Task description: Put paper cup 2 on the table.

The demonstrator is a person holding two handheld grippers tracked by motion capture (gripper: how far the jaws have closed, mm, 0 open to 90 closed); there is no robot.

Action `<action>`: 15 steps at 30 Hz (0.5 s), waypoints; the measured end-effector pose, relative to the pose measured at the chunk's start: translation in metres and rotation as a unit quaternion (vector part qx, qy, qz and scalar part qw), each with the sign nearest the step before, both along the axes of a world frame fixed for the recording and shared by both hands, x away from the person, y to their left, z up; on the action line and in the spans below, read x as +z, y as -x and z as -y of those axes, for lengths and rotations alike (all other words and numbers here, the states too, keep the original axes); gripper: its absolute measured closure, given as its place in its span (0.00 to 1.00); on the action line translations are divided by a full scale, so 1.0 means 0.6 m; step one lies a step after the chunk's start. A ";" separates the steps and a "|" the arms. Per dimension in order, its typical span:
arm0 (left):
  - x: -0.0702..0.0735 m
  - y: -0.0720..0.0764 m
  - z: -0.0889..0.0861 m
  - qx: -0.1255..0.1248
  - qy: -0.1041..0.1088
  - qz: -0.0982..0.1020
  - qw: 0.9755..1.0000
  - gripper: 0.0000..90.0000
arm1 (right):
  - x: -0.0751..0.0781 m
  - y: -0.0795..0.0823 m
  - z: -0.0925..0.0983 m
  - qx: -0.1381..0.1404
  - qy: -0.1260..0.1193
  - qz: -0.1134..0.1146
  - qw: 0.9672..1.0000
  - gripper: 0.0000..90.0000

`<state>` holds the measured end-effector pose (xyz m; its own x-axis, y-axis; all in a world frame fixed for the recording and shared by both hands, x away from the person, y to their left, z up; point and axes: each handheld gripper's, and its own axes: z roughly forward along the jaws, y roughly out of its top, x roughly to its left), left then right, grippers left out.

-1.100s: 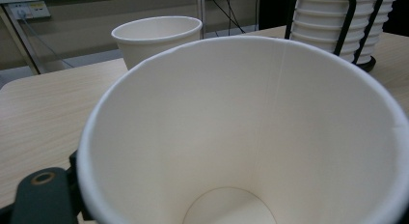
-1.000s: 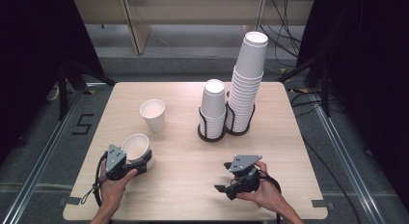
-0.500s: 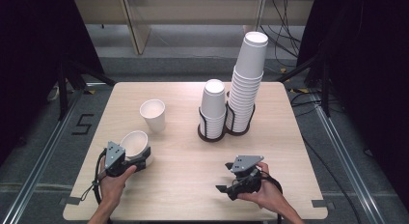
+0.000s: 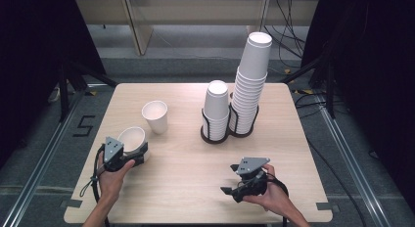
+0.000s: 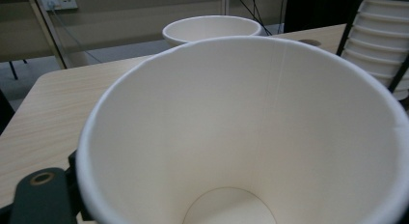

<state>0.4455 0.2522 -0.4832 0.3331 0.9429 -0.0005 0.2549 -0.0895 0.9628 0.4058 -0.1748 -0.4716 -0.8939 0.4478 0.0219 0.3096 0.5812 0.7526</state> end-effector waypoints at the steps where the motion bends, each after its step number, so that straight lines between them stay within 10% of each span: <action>1: 0.000 -0.004 -0.003 0.003 0.002 -0.003 1.000 0.15 | 0.000 0.000 0.001 0.001 0.001 0.001 1.000 0.20; 15: 0.004 -0.053 -0.023 0.040 -0.001 -0.004 0.999 0.15 | 0.000 0.004 0.012 -0.005 0.000 0.007 1.000 0.20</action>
<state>0.4773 0.2658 -0.4807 0.2565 0.9666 -0.0008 0.2681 -0.0703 0.9608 0.4031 -0.1823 -0.4715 -0.8900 0.4559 0.0097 0.3047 0.5788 0.7565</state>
